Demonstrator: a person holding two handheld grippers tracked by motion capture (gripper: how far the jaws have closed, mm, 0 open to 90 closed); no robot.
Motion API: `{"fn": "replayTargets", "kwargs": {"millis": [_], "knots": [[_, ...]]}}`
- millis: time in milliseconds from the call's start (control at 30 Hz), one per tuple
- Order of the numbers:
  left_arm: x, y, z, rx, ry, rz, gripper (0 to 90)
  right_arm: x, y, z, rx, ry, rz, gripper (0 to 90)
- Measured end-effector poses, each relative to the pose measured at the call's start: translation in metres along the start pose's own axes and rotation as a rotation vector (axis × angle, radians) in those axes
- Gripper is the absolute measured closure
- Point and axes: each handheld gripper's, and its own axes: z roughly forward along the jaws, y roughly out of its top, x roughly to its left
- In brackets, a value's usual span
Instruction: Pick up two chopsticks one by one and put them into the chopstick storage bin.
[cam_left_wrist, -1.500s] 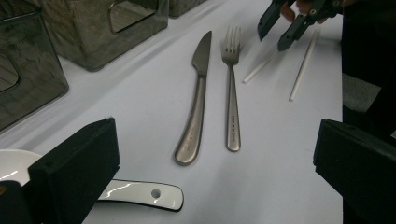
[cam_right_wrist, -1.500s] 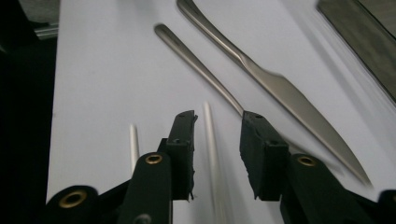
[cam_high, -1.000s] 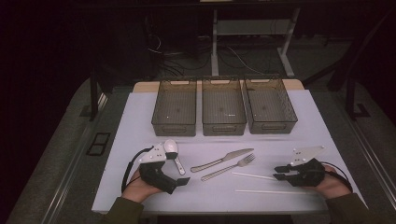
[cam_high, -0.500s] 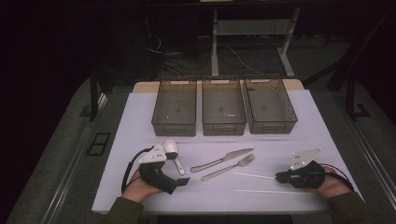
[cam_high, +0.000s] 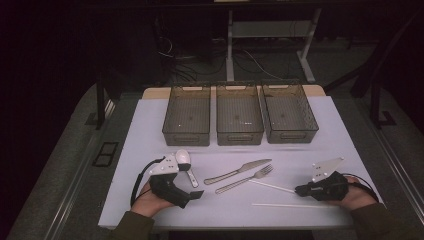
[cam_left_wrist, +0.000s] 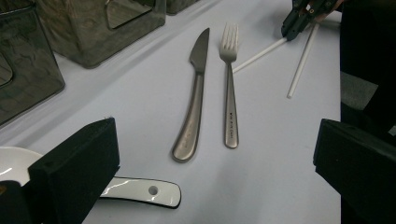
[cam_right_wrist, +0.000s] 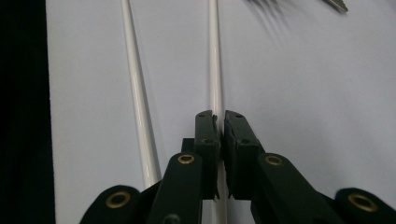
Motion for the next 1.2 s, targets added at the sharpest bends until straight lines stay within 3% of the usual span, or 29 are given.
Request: {"fn": "replayTargets", "kwargs": {"millis": [33, 200, 233, 400, 433, 667, 1000, 1200], "knots": [[0.0, 0.0, 0.0, 0.0, 0.0, 0.0, 0.0, -0.001, 0.0, -0.001, -0.001, -0.003, -0.018, 84.6], [0.0, 0.0, 0.0, -0.002, 0.0, -0.001, 0.0, -0.002, 0.002, -0.008, -0.036, -0.007, -0.01, 84.6], [0.0, 0.0, 0.0, -0.002, 0.0, -0.001, 0.0, 0.0, 0.003, -0.009, -0.049, -0.002, 0.015, 84.6], [0.0, 0.0, -0.001, -0.003, 0.002, -0.002, 0.0, -0.001, 0.004, -0.014, -0.05, -0.009, 0.001, 84.6], [0.0, 0.0, -0.001, -0.003, 0.002, -0.002, 0.0, 0.001, 0.005, -0.014, -0.056, -0.006, 0.021, 84.6], [0.0, 0.0, -0.001, -0.002, 0.001, 0.0, 0.0, 0.0, 0.005, -0.03, -0.117, -0.019, 0.044, 84.6], [-0.003, -0.003, -0.001, -0.002, 0.01, -0.002, 0.0, -0.006, 0.006, -0.034, -0.161, -0.024, 0.089, 84.6], [-0.004, -0.007, -0.005, -0.009, 0.021, -0.006, 0.0, -0.01, 0.013, -0.038, -0.183, -0.059, 0.159, 84.6]]}}
